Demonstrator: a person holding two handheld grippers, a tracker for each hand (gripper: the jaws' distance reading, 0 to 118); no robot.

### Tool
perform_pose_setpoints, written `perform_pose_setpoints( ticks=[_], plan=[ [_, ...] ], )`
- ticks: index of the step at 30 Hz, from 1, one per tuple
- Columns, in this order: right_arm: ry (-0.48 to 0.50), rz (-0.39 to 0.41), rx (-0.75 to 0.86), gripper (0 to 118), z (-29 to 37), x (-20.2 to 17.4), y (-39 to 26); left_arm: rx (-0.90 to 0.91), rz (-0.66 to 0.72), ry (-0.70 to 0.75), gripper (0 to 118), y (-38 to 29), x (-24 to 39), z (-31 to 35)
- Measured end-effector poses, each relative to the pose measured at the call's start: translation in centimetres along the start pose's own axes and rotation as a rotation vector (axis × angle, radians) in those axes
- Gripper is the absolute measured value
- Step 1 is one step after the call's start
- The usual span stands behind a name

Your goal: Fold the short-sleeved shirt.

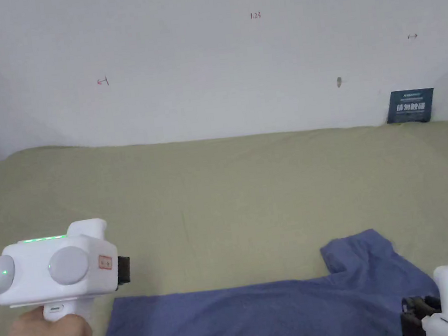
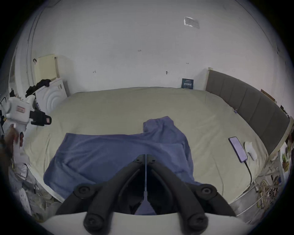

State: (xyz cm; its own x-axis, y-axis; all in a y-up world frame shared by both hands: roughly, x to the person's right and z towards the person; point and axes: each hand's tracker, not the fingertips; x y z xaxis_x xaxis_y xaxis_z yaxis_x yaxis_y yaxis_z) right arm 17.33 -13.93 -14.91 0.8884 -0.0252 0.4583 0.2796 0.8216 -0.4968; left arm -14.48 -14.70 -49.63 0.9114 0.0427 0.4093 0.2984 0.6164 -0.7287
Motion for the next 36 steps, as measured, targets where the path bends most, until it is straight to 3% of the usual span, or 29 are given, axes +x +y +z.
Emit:
perform_pose_setpoints(
  ticks=[2, 4, 13, 15, 16, 17, 18, 20, 22, 27, 30, 31, 32, 33, 34, 36],
  plan=[
    [-0.003, -0.010, -0.018, 4, -1.0, 0.7, 0.4, -0.149, -0.038, 0.005, 30, 1.2, -0.8, -3.7],
    [0.000, -0.022, -0.034, 4, -1.8, 1.6, 0.5, -0.226, -0.050, -0.031, 71, 1.3, -1.9, -7.8],
    [0.008, -0.113, -0.083, 5, -6.6, 7.3, 4.4, -0.329, -0.053, 0.031, 71, -0.9, -0.4, -13.8],
    [0.057, -0.168, -0.082, 14, -9.3, 9.6, 6.2, -0.269, -0.084, 0.040, 69, -1.5, 0.1, -13.0],
    [0.052, -0.155, -0.091, 48, -11.3, 10.7, 7.3, -0.255, -0.083, 0.031, 50, -1.7, 0.3, -12.3],
    [0.068, -0.122, -0.116, 86, -13.5, 11.7, 8.0, -0.221, -0.081, 0.000, 17, -1.7, 0.1, -12.0],
    [0.076, -0.078, -0.200, 109, -16.6, 12.7, 8.9, -0.198, -0.073, -0.064, 3, -1.9, 0.1, -11.6],
    [0.053, 0.047, -0.359, 114, -21.5, 13.9, 9.7, -0.199, -0.071, -0.092, 3, -2.5, 0.4, -11.3],
    [0.082, 0.078, -0.486, 114, -26.2, 15.1, 10.0, -0.209, -0.072, -0.098, 3, -2.8, 0.3, -11.4],
    [0.000, -0.004, -0.645, 114, -32.3, 16.6, 8.7, -0.205, -0.041, -0.107, 3, -2.9, -0.1, -11.3],
    [0.051, -0.040, -0.644, 114, -33.1, 16.5, 8.2, -0.212, -0.034, -0.111, 3, -2.3, -0.4, -11.5],
    [0.057, -0.037, -0.655, 112, -33.0, 16.1, 8.2, -0.213, -0.039, -0.109, 3, -2.2, -0.5, -11.5],
    [0.056, -0.031, -0.658, 103, -32.8, 15.7, 8.3, -0.220, -0.041, -0.106, 3, -2.0, -0.6, -11.6],
    [0.040, 0.000, -0.662, 75, -32.7, 15.0, 8.3, -0.226, -0.039, -0.107, 3, -1.7, -0.6, -11.8],
    [-0.074, 0.115, -0.647, 45, -32.4, 14.3, 8.5, -0.226, -0.039, -0.113, 3, -1.5, -0.6, -11.8],
    [0.033, 0.091, -0.632, 2, -31.8, 14.1, 9.0, -0.219, -0.040, -0.125, 3, -1.3, -0.6, -11.7]
  ],
)
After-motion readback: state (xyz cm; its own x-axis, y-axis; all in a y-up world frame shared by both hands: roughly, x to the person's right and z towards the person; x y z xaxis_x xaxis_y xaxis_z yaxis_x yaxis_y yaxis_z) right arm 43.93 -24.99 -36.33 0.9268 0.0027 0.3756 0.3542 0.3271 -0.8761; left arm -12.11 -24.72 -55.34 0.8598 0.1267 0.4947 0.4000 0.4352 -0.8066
